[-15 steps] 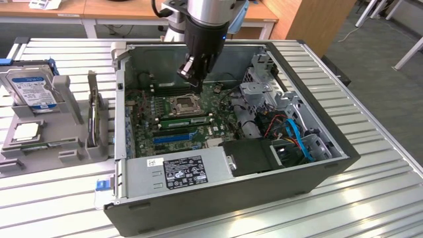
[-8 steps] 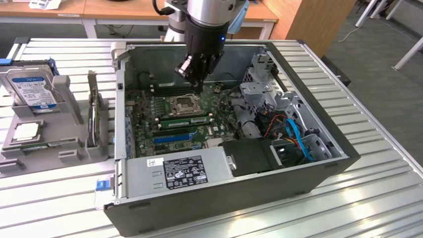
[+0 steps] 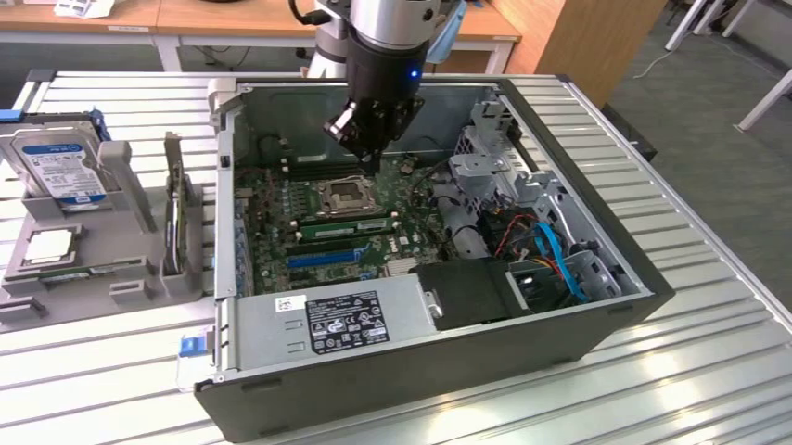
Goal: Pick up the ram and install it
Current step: 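Press down the ram until it locks into place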
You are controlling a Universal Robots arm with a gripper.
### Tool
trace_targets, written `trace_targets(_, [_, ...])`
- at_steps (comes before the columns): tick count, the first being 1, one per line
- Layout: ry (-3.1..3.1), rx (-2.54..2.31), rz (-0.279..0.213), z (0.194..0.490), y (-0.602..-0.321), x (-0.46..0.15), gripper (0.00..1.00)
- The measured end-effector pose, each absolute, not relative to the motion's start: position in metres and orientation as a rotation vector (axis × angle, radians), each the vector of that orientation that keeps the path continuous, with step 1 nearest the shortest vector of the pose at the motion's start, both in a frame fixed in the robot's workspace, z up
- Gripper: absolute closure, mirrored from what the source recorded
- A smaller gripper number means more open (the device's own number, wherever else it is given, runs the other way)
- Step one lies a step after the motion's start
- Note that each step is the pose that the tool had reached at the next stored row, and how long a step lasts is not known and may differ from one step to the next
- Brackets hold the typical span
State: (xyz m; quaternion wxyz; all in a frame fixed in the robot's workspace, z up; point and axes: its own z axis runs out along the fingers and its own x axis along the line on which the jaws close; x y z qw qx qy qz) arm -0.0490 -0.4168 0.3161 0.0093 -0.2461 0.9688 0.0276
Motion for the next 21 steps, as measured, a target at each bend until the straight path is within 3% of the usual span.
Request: trace_targets(21, [3.103, -0.253, 0.080, 0.3147, -0.4168, -0.0490, 0.90])
